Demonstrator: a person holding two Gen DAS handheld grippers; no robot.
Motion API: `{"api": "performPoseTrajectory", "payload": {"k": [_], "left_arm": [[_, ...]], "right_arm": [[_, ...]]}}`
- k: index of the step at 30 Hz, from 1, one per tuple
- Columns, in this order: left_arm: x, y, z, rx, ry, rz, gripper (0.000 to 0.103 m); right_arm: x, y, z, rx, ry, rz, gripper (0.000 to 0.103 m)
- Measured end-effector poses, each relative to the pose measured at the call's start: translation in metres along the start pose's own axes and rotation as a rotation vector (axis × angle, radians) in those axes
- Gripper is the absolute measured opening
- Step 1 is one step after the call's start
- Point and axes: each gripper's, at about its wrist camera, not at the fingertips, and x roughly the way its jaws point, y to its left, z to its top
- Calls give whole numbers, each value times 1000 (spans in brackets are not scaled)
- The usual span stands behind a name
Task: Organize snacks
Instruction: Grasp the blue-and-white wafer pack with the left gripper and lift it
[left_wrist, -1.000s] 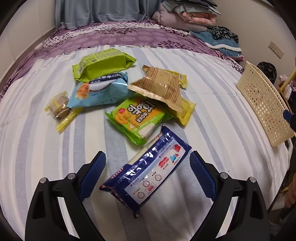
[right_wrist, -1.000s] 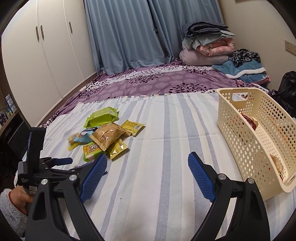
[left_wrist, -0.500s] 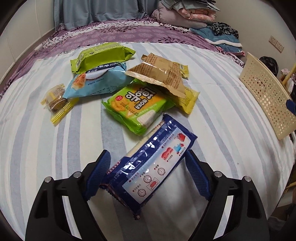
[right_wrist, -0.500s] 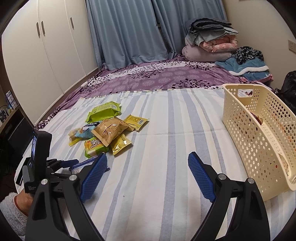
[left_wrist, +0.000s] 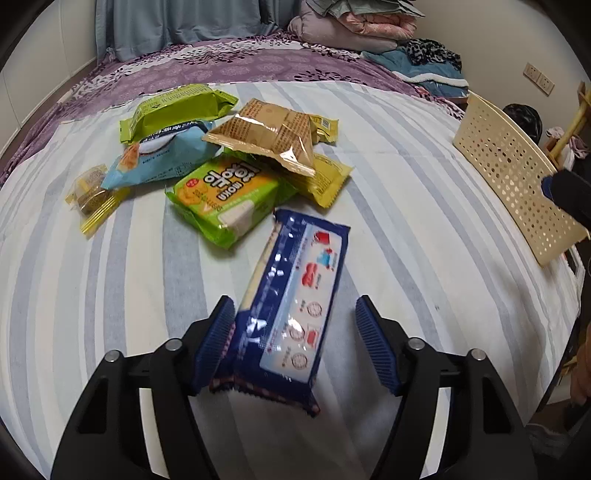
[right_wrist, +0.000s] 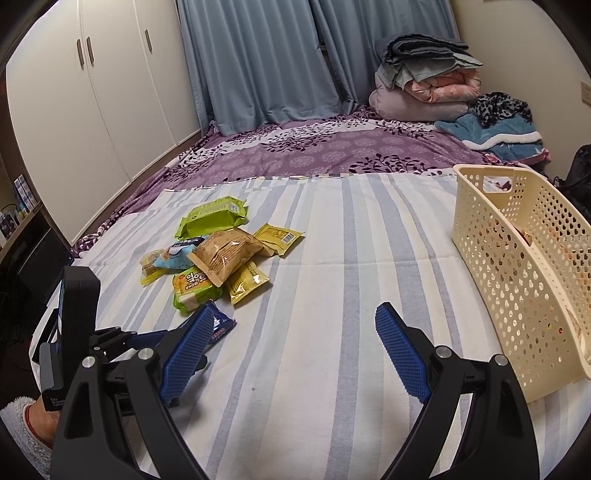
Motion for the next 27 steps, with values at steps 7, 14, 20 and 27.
{"api": "performPoseTrajectory", "payload": {"k": [7,14,20,27], "left_arm": [[4,1,7,14,-16,-14,47],[-15,17,0,-50,-58,-25,46],[-44,37,-3,-99,-121,-16,46],[-71,65,-3,-165,-188,-2,46]], "right_arm": [[0,1,-1,-6,2,-8,89],[17,6,5,-8,32,12,89],[42,23,16,-11,69,64,89],[86,53,35,-34,119,119,89]]}}
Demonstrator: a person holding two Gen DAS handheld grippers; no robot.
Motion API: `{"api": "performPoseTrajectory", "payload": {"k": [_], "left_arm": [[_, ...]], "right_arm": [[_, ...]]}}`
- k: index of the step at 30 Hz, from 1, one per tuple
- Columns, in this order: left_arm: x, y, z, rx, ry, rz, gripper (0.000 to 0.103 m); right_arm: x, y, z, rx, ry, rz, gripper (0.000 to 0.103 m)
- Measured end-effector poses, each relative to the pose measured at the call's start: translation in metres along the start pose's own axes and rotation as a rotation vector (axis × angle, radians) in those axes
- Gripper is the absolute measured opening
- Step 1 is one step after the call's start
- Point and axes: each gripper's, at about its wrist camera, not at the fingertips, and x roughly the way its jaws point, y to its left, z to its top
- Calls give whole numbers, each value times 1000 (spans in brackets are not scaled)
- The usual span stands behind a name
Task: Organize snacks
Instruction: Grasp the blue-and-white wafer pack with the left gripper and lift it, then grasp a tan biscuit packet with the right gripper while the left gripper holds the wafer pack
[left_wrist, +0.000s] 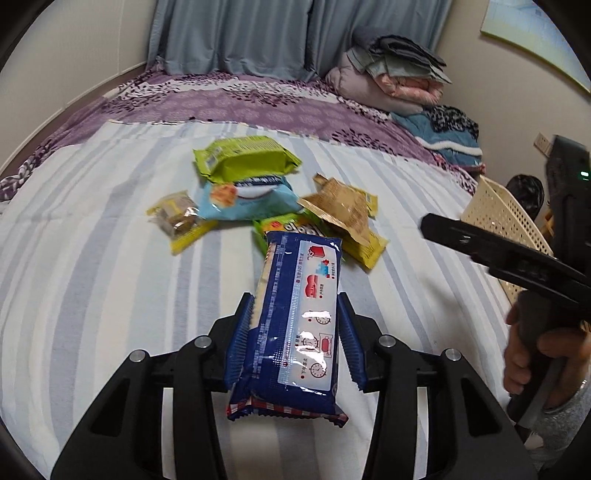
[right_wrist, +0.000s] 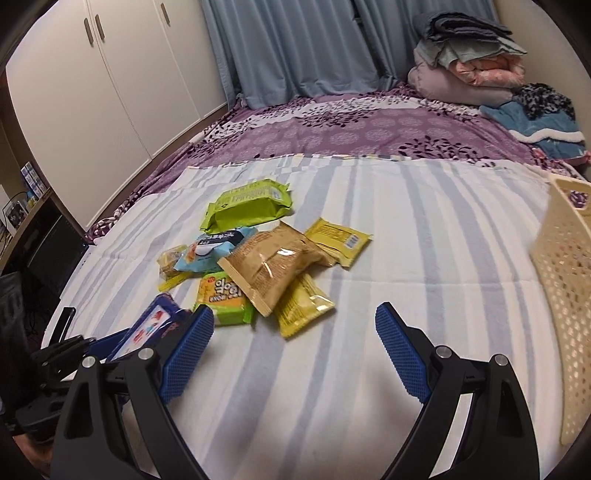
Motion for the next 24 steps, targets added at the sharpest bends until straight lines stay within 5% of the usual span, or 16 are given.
{"api": "performPoseTrajectory", "payload": {"k": [20,24], "left_arm": [[-15,45,3,-107,-33,44,46],[-16,45,5,-106,-39,41,46]], "right_arm": [[129,3,47,251,204,64,88],[135,6,45,212,220,41,67]]}}
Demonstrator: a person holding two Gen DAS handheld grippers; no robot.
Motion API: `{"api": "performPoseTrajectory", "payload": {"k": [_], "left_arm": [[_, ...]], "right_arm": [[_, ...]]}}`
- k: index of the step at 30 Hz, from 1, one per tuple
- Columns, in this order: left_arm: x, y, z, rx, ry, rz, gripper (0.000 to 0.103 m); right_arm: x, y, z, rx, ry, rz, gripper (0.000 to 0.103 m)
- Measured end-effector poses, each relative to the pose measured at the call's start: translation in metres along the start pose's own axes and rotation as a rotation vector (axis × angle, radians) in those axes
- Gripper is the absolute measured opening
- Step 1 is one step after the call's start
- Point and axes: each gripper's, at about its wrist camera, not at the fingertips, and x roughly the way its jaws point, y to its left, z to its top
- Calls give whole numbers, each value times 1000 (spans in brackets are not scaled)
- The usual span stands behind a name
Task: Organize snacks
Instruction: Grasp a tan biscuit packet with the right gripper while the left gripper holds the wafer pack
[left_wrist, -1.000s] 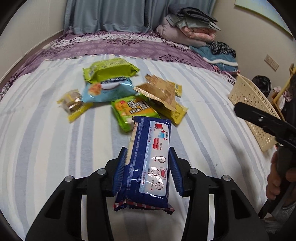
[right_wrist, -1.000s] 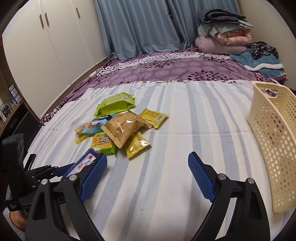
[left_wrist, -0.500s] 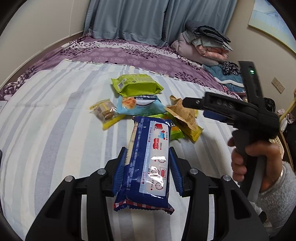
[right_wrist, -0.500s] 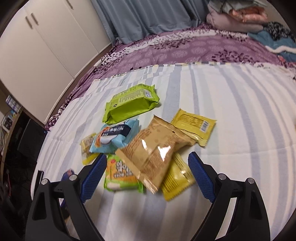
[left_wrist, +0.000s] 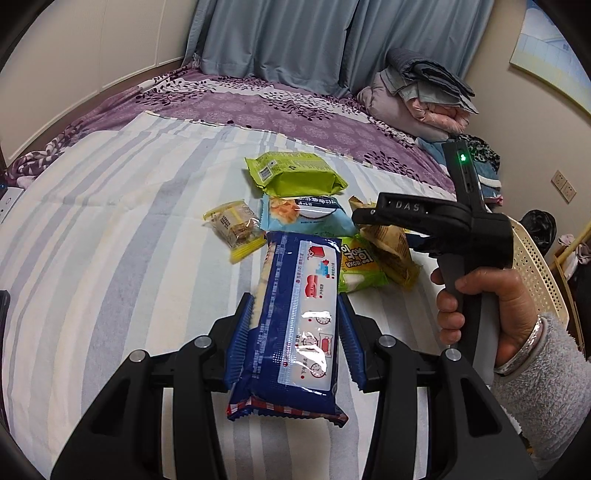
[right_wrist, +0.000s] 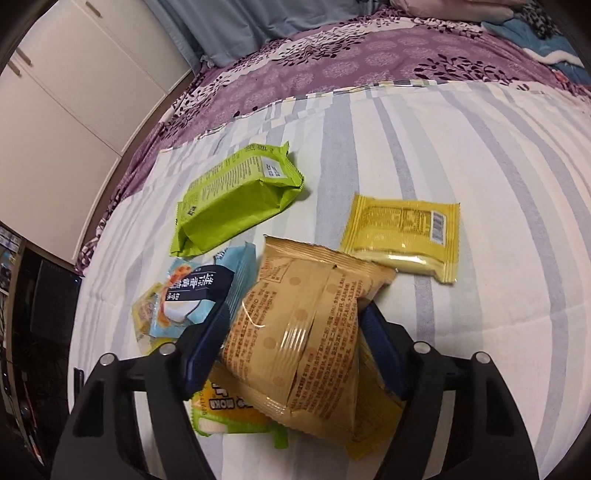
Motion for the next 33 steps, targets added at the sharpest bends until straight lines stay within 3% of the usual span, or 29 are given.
{"api": "performPoseTrajectory", "payload": {"k": [1,4,13,24,33], "left_arm": [[0,0,1,1,-2,0,46],[-1,-1,2,1,-3,2,46],[-9,-13,9,22,-21,-1,46],[-20,-41,15,74,-44,-11,46],[-28,-69,20,122,-62,-21,46]], "right_arm": [[-1,0,0,-10,-3,-5,60],[-8,2,-1,-46,-16,-21,56],[-45,4,-13,-125,-103,-44,54],[-109,-40,-22,-36,-229,-33,54],[-174,-86,-30,26,-376,-83,54]]}}
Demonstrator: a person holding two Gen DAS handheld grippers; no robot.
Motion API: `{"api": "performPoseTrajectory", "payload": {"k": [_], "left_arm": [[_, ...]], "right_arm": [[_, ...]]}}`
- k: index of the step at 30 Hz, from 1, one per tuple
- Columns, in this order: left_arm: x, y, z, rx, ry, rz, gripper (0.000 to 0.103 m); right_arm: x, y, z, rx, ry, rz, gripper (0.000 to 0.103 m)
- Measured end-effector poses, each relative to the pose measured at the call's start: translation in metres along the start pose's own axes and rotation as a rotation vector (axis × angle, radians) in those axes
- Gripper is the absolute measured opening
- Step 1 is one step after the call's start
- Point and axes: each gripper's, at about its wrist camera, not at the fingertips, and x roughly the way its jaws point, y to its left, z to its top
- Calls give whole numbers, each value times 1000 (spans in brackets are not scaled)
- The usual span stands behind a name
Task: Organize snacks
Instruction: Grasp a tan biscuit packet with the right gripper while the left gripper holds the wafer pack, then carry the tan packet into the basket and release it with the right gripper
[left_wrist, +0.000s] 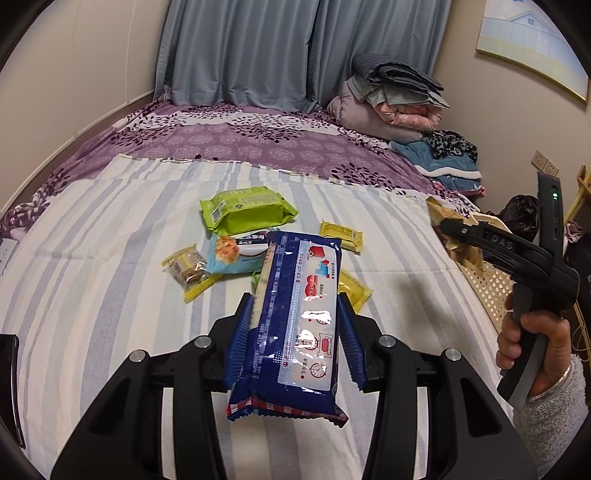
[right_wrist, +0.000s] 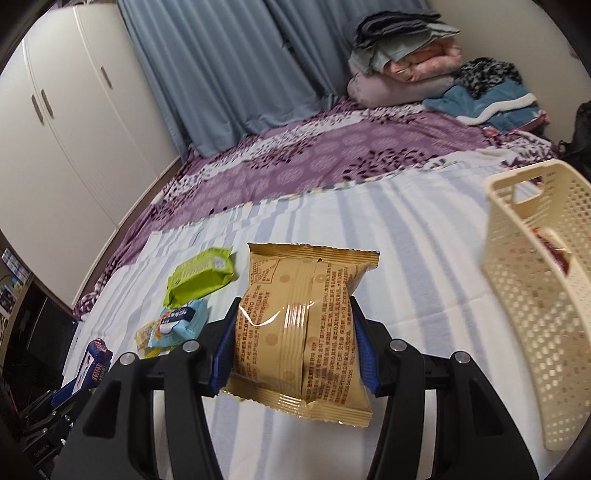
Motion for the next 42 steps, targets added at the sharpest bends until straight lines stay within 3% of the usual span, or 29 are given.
{"api": "performPoseTrajectory", "payload": {"k": [17,30,34,42], "left_arm": [[1,-87,20,142,-15,-62,46],[5,-148,27,237,-15,-108,46],[6,-167,30,266,-15,-123,46],[13,-207,35,328,-12,-169,46]], "right_arm": [[-103,-131,6,175,-217,-165,54],[-126,-220,-18,330,-238,-287,58],[-131,-227,-23,331,-263,-305,65],[-140,-235,-34,331,-284,-307,65]]}}
